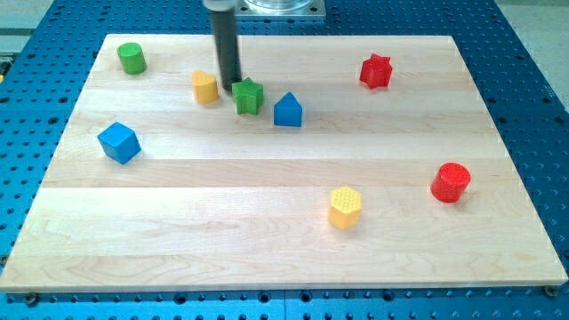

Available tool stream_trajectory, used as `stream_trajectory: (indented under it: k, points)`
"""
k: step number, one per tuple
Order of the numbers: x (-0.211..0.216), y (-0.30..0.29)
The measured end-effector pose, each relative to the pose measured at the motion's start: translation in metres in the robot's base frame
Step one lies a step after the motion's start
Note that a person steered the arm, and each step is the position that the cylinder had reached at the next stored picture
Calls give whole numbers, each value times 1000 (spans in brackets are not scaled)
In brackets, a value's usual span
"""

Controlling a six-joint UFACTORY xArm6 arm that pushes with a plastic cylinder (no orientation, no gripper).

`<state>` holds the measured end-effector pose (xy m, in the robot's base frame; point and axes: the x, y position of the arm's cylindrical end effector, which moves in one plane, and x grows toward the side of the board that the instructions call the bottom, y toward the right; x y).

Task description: Push the heart into the green star and triangle

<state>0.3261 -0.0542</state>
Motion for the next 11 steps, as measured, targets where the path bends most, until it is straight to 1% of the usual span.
stream_trajectory:
  k: [1, 2, 3, 4, 5, 6, 7, 8, 9, 10, 11]
  points:
    - [-32, -14]
    - [-23, -14]
    - [39, 32]
    - [25, 1]
    - [-30, -40]
    - [-45, -94]
    - [-6, -85]
    - [19, -24]
    - [15, -10]
    - [41, 16]
    - [13, 19]
